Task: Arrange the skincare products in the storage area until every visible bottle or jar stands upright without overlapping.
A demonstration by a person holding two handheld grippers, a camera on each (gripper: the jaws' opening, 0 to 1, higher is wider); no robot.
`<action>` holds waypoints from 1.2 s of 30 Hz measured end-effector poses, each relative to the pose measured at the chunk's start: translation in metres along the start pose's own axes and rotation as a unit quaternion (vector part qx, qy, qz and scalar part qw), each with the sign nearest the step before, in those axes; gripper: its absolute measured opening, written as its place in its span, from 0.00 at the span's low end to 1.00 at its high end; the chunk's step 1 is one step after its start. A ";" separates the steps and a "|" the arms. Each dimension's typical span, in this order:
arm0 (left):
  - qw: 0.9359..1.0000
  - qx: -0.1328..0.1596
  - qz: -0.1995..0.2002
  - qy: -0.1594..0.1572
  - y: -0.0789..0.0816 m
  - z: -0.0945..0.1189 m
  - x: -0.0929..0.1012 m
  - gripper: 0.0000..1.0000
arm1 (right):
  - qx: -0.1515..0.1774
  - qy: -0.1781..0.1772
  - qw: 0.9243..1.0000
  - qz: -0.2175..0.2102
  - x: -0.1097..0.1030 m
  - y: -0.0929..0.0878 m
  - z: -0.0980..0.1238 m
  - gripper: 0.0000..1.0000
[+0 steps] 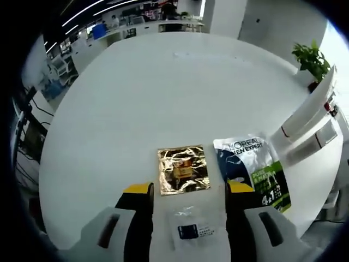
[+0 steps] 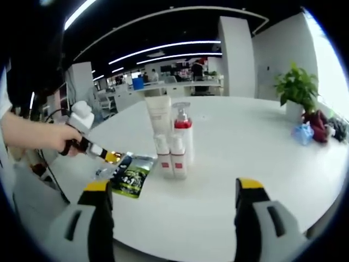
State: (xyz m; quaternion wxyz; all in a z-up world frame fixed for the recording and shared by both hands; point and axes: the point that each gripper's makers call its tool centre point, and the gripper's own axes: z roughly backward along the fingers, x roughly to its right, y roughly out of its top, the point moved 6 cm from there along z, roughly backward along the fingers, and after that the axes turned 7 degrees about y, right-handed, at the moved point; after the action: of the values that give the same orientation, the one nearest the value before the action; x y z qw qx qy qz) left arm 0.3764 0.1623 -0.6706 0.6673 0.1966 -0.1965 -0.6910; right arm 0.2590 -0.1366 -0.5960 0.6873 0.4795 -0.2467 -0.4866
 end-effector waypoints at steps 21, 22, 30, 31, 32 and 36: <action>0.997 0.039 -0.012 -0.064 -0.036 0.059 -0.023 0.71 | 0.016 0.015 1.000 0.003 -0.010 0.007 0.011 0.99; 0.996 0.046 -0.012 -0.074 -0.037 0.061 -0.022 0.72 | 0.017 0.017 1.000 0.004 -0.012 0.008 0.011 0.99; 0.990 0.093 -0.030 -0.103 -0.057 0.084 -0.025 0.86 | 0.020 0.036 0.999 0.010 -0.027 0.007 0.014 0.99; 0.989 0.101 -0.030 -0.108 -0.060 0.088 -0.025 0.88 | 0.018 0.037 0.999 0.011 -0.029 0.005 0.016 0.99; 0.988 0.104 -0.030 -0.110 -0.062 0.091 -0.025 0.89 | 0.018 0.037 0.999 0.014 -0.029 0.005 0.017 0.99; 0.983 0.131 -0.038 -0.125 -0.070 0.106 -0.024 0.93 | 0.018 0.039 0.999 0.024 -0.026 0.006 0.017 0.99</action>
State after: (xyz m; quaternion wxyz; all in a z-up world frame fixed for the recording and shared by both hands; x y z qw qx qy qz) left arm 0.2615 0.1898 -0.6184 0.5790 0.2017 -0.3594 -0.7035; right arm 0.2368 -0.1196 -0.5802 0.6992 0.5040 -0.2401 -0.4465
